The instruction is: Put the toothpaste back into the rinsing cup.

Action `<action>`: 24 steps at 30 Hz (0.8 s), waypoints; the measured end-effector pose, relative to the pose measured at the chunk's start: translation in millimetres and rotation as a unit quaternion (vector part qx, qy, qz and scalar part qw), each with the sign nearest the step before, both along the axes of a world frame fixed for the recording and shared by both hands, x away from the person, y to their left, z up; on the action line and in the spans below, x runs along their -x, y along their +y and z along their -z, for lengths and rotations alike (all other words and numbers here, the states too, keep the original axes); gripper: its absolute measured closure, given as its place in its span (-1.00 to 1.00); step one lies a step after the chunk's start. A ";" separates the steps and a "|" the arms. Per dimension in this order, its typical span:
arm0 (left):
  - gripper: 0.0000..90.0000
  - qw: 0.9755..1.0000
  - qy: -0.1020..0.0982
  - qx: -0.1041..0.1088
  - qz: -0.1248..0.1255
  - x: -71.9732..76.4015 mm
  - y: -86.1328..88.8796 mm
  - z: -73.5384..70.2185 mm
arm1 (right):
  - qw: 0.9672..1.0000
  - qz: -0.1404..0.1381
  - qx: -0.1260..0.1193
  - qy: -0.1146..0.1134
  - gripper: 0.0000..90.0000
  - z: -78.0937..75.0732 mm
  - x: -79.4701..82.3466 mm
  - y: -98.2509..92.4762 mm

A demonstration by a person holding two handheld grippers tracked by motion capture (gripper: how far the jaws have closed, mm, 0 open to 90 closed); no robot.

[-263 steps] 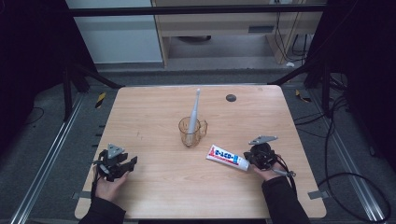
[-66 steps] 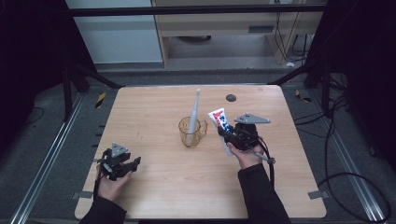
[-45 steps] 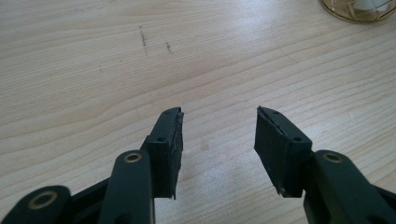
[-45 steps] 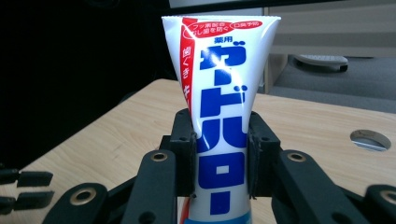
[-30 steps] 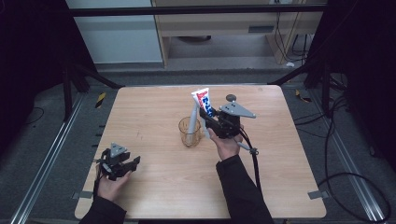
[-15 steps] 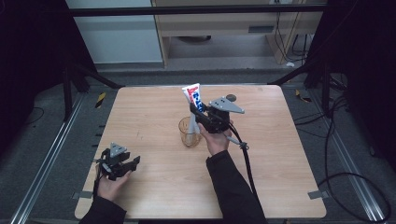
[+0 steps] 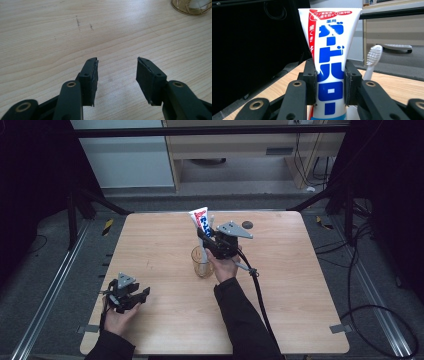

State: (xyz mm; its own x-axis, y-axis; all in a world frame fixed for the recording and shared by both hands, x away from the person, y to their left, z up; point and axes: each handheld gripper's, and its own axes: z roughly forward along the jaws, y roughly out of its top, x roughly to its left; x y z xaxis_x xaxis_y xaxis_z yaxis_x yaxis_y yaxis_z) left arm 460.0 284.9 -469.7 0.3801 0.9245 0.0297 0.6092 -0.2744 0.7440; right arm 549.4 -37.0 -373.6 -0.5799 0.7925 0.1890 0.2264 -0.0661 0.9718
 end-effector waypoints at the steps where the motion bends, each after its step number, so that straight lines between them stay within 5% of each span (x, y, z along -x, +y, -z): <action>1: 0.14 1.000 0.000 0.000 0.000 0.0 0.0 0.0 | 1.000 -0.002 0.000 -0.001 0.54 0.9 -1.4 1.6; 24: 0.14 1.000 -0.001 0.003 -0.001 0.3 1.5 -0.4 | 0.999 -0.020 0.025 0.015 0.53 27.4 -20.1 29.8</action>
State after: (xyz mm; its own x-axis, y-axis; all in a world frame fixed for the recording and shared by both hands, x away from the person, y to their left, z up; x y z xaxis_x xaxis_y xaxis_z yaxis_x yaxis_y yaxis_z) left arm 459.8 286.4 -469.4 0.3777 0.9256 0.0243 0.6087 -0.2680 0.7468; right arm 569.5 -7.3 -401.1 -0.6052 0.7784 0.1668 0.2570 -0.0072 0.9664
